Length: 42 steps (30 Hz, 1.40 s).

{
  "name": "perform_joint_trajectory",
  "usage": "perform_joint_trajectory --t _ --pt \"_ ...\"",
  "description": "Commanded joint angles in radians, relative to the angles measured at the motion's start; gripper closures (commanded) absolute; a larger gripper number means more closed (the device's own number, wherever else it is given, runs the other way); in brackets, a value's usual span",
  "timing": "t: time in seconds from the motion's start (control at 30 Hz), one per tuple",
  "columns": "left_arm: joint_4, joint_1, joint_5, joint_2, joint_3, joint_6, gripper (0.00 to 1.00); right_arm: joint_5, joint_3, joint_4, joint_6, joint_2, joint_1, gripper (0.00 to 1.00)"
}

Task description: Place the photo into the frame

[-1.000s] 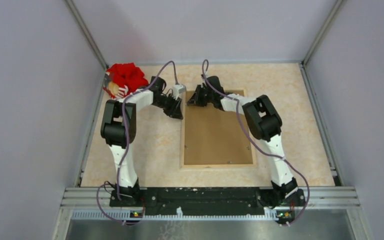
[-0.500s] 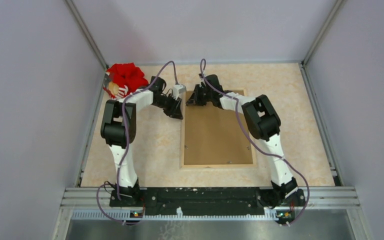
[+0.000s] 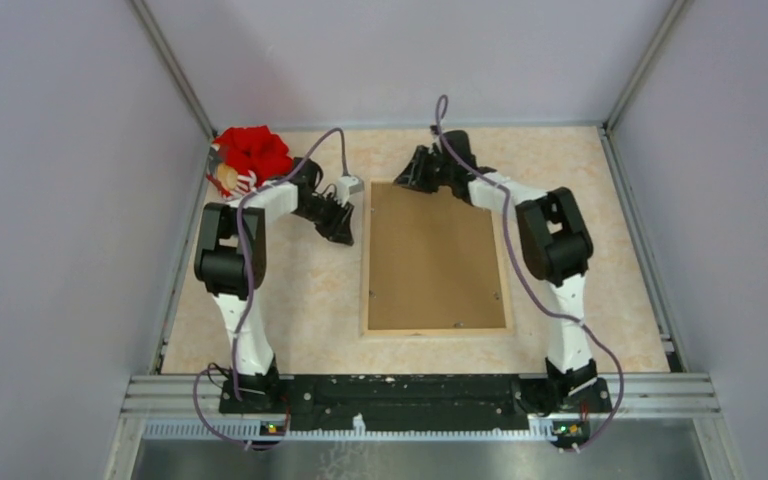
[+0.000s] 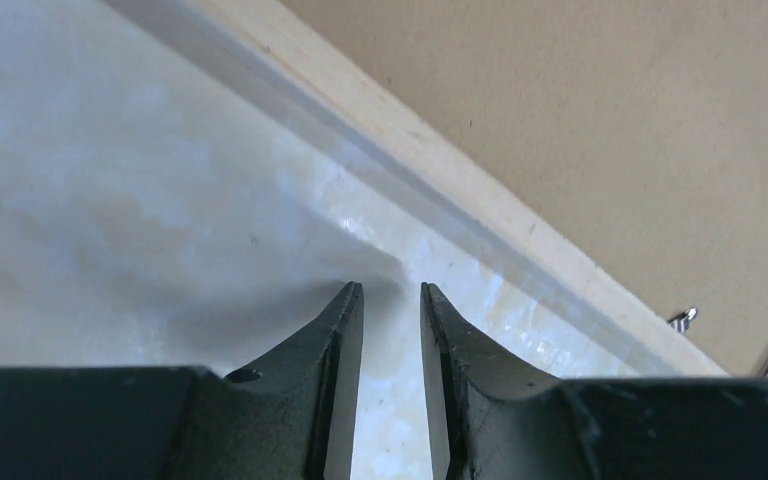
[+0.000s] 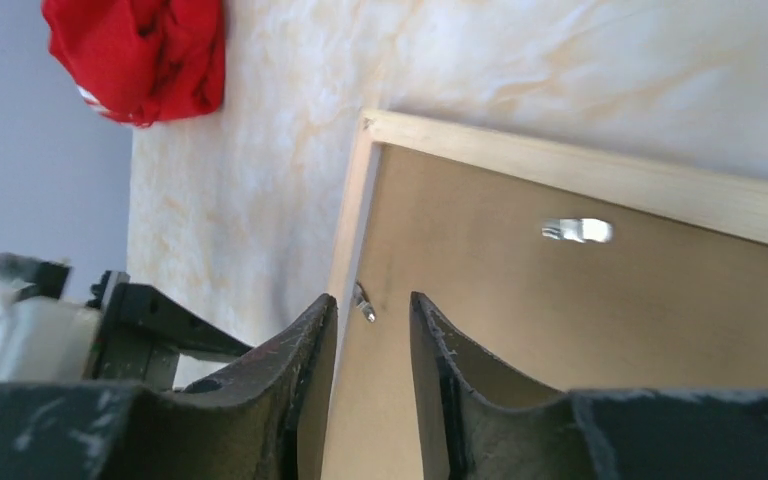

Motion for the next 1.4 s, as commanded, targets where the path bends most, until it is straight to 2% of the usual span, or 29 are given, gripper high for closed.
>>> perform_joint_trajectory --t 0.0,0.27,0.43,0.6,0.9,1.07,1.23,1.37 --pt "-0.048 0.01 -0.055 -0.089 -0.063 0.099 0.65 0.079 -0.132 0.052 0.008 -0.243 -0.109 0.63" --pt "-0.044 -0.058 -0.104 -0.167 -0.206 0.161 0.65 0.464 -0.557 0.042 0.05 -0.56 -0.281 0.41" --pt "-0.04 -0.124 -0.15 -0.196 -0.265 0.189 0.65 0.535 -0.557 -0.045 0.054 -0.551 -0.331 0.37" --pt "-0.04 -0.174 -0.167 -0.201 -0.285 0.203 0.65 0.446 -0.433 -0.151 0.05 -0.388 -0.339 0.34" --pt "-0.061 -0.282 -0.162 -0.178 -0.264 0.216 0.65 0.205 -0.261 -0.118 0.101 -0.144 -0.33 0.3" --pt "-0.071 -0.353 -0.145 -0.137 -0.234 0.216 0.65 0.166 -0.09 -0.164 0.072 -0.062 -0.253 0.26" --pt "-0.096 -0.414 -0.098 -0.076 -0.18 0.21 0.65 0.055 0.094 -0.22 0.056 0.05 -0.166 0.25" --pt "-0.199 -0.468 -0.048 -0.011 -0.115 0.255 0.64 0.01 0.193 -0.265 0.025 0.108 -0.113 0.22"
